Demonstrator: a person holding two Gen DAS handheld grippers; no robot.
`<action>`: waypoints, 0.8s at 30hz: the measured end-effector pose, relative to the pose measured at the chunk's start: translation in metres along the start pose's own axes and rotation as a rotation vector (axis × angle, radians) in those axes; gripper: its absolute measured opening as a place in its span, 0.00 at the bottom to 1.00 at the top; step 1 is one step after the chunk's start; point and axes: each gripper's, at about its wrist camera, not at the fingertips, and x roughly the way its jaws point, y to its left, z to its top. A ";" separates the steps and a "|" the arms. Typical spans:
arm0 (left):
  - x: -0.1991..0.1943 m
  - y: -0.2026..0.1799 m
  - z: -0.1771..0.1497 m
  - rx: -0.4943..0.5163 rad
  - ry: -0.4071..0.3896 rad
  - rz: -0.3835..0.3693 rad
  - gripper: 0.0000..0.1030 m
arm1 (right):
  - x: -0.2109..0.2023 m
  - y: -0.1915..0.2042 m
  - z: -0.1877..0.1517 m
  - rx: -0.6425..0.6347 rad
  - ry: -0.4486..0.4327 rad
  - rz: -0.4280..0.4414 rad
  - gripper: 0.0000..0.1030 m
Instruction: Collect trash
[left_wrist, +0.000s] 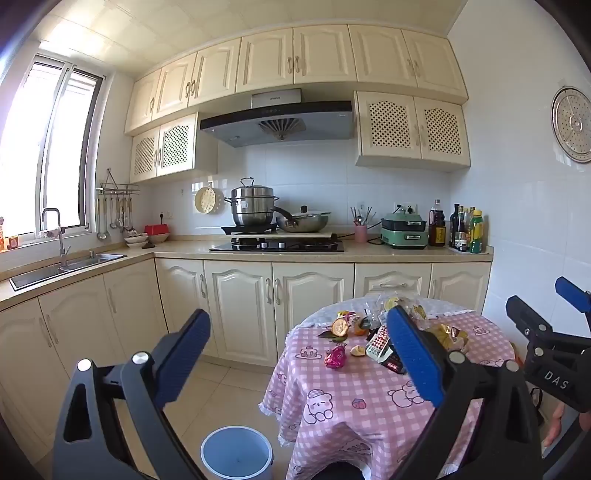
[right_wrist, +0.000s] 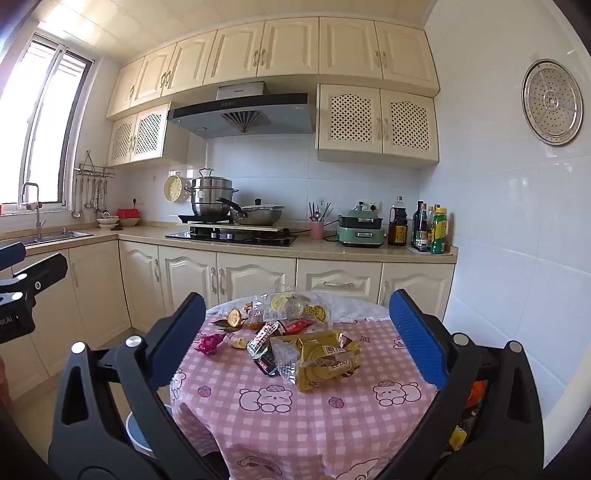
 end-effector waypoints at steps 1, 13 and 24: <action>0.000 0.000 0.000 0.001 0.000 0.001 0.92 | 0.000 0.000 0.000 0.000 0.000 0.001 0.95; 0.000 0.000 0.000 0.002 0.003 -0.002 0.92 | 0.003 -0.002 -0.002 -0.001 0.012 -0.002 0.95; 0.003 -0.001 -0.006 0.008 0.013 -0.001 0.92 | 0.007 0.001 -0.003 -0.004 0.016 -0.003 0.95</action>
